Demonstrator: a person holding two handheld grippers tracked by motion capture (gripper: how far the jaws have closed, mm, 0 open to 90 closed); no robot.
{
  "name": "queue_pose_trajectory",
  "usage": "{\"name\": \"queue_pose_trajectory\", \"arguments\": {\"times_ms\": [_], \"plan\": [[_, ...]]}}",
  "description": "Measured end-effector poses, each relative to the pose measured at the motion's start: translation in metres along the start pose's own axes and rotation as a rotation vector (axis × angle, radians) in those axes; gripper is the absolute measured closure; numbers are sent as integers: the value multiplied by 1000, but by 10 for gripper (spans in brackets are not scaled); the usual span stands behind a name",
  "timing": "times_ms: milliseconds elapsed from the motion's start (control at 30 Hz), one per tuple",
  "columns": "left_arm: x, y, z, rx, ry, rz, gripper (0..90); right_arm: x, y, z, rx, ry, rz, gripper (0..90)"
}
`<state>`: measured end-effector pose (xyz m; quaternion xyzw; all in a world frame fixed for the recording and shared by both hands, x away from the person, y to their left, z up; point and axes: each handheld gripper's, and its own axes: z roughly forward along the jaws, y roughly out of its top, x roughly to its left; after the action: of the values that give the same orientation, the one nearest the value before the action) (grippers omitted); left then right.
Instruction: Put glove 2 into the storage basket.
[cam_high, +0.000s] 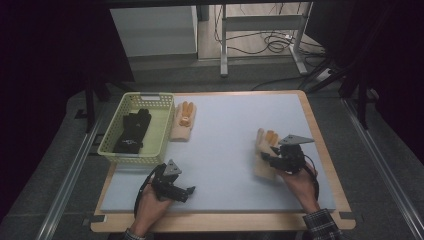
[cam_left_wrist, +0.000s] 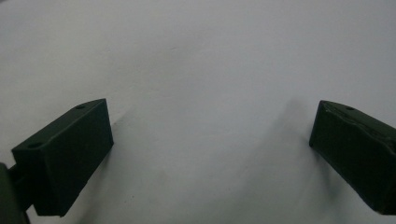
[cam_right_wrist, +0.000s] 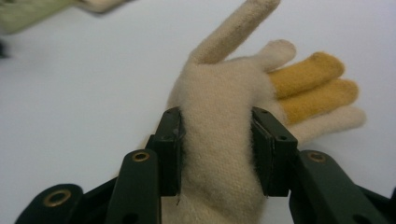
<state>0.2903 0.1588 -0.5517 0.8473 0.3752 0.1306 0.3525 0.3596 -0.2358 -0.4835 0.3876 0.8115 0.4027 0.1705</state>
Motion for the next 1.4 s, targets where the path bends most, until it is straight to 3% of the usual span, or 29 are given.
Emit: {"name": "queue_pose_trajectory", "arguments": {"times_ms": [100, 233, 367, 500, 600, 767, 933, 1000, 1100, 1233, 1400], "plan": [[0, 0, 0, 0, 0, 0, 0, 25, 2, 7, -2, 56, -19, 561], [0, 0, 0, -2, 1, -1, 0, 48, -1, 22, 5, 115, -18, 553], [0, 0, 0, -1, 6, 4, 0, 66, -8, 39, 20, 132, -33, 532], [0, 0, 0, 1, 5, 2, 0, 73, -18, 51, 47, 141, -47, 350], [0, 0, 0, 4, 5, 3, 0, 67, -18, 45, 19, 142, -49, 259], [0, 0, -1, 0, 7, -2, 10, 40, -20, 25, -15, 76, -32, 254], [1, 5, -6, -6, 45, -24, 158, 9, -35, 12, -6, 3, 13, 259], [2, 10, -7, -15, 50, -37, 175, 0, -41, 9, 2, -19, 11, 259], [3, 23, -8, -41, 55, -58, 197, -6, -44, 8, 15, -47, -7, 261], [5, 41, -8, -70, 44, -95, 256, -9, -49, 14, 79, -84, -39, 260], [8, 66, -3, -71, 86, -113, 339, -9, -49, 14, 77, -80, -41, 256]]}}
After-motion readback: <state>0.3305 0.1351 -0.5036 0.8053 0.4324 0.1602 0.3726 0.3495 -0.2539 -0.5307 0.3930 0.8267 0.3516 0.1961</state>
